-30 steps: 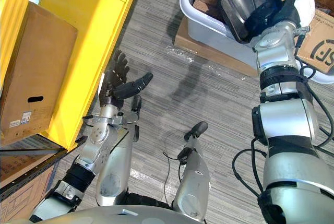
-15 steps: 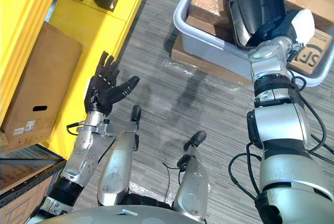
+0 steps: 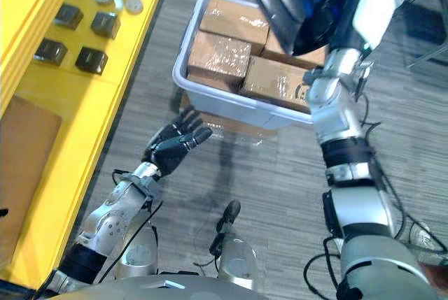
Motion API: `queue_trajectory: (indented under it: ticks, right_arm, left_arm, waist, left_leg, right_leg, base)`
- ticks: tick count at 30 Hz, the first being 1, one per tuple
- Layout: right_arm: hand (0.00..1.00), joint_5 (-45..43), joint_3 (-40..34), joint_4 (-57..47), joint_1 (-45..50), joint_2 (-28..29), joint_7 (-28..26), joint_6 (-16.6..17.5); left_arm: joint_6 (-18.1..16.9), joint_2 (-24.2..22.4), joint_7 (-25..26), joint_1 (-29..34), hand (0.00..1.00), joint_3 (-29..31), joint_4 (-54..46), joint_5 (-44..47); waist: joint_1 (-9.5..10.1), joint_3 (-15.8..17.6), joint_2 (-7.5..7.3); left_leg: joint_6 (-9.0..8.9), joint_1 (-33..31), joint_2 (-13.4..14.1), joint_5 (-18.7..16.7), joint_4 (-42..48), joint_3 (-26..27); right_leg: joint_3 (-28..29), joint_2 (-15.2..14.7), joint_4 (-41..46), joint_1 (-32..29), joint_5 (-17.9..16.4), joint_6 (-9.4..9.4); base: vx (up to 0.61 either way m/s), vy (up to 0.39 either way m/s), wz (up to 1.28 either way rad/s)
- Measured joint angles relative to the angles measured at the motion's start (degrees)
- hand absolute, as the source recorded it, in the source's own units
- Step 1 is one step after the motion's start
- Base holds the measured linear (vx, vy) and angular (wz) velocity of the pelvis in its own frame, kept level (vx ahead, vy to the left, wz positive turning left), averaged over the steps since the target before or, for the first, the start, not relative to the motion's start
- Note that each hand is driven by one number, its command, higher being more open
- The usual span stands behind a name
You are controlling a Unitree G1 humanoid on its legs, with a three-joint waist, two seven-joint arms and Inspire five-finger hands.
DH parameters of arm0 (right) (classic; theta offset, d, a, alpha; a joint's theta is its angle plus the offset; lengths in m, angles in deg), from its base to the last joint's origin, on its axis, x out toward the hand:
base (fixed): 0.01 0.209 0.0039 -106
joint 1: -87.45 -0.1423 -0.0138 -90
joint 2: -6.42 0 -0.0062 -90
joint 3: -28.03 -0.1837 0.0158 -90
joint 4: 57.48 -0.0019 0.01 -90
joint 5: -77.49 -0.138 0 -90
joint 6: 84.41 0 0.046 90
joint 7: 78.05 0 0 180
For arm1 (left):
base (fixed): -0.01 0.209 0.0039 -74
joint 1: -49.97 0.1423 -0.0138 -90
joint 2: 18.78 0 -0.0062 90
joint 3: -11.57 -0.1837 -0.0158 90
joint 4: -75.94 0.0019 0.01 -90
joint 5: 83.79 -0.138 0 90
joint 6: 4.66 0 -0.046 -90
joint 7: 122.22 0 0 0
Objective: Walk over and take three plastic housings, then place them on the shelf
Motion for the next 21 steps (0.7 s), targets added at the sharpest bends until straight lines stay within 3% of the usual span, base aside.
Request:
queue_trajectory:
  ticks: [5, 9, 12, 18, 21]
  right_arm:
    - [0.0, 3.85, 0.0, -4.47, 7.21, 7.47, -1.8, 2.76]
    - [0.0, 7.16, 0.57, -7.19, 13.65, 12.36, -2.65, 4.9]
    - [0.0, 9.11, 2.05, -10.97, 17.75, 14.46, -2.7, 8.14]
    - [0.0, 9.19, 6.68, -13.11, 20.73, 17.21, -3.74, 13.86]
    - [0.0, 9.13, 9.28, -13.11, 21.3, 19.07, -4.72, 14.68]
  left_arm:
    - [-0.53, -2.12, 2.55, -5.93, 1.0, 0.91, 1.98, 6.0]
    - [-4.19, -4.33, 3.16, -9.04, 1.0, 0.38, 4.13, 8.94]
    - [-6.59, -4.62, 3.94, -9.23, 1.0, -0.95, 4.84, 11.43]
    - [-7.64, -6.82, 5.26, -9.42, 1.0, -3.4, 7.38, 15.35]
    - [-7.72, -7.02, 7.58, -9.54, 1.0, -3.81, 7.8, 14.97]
  waist:
    - [-1.35, -2.24, 0.31]
    - [-2.05, -4.91, 0.45]
    - [-2.76, -6.55, 0.49]
    - [-3.68, -9.38, 0.43]
    - [-3.69, -9.77, 0.49]
  left_leg:
    - [-0.19, 2.05, -0.01, -0.62, 0.0, 0.93]
    - [-0.3, 3.3, 0.0, -1.0, 0.0, 1.58]
    - [-0.37, 4.04, -0.01, -1.17, -0.01, 2.0]
    - [-0.87, 4.27, -0.01, -1.59, -0.01, 2.04]
    - [-0.93, 5.13, -0.01, -1.66, -0.01, 2.13]
  right_leg:
    - [0.66, 0.02, -0.29, 1.48, -0.01, 0.17]
    - [1.3, 0.01, -0.34, 2.16, 0.01, 0.31]
    - [1.44, -0.06, -0.35, 2.51, 0.01, 0.4]
    - [1.44, -0.09, -0.39, 2.59, 0.07, 0.65]
    - [1.48, -0.11, -0.55, 3.37, 0.06, 0.68]
  base:
    - [0.03, -0.011, -0.09]
    - [0.01, -0.006, -0.09]
    - [0.0, -0.005, -0.08]
    - [0.0, 0.0, 0.0]
    - [0.0, 0.0, 0.0]
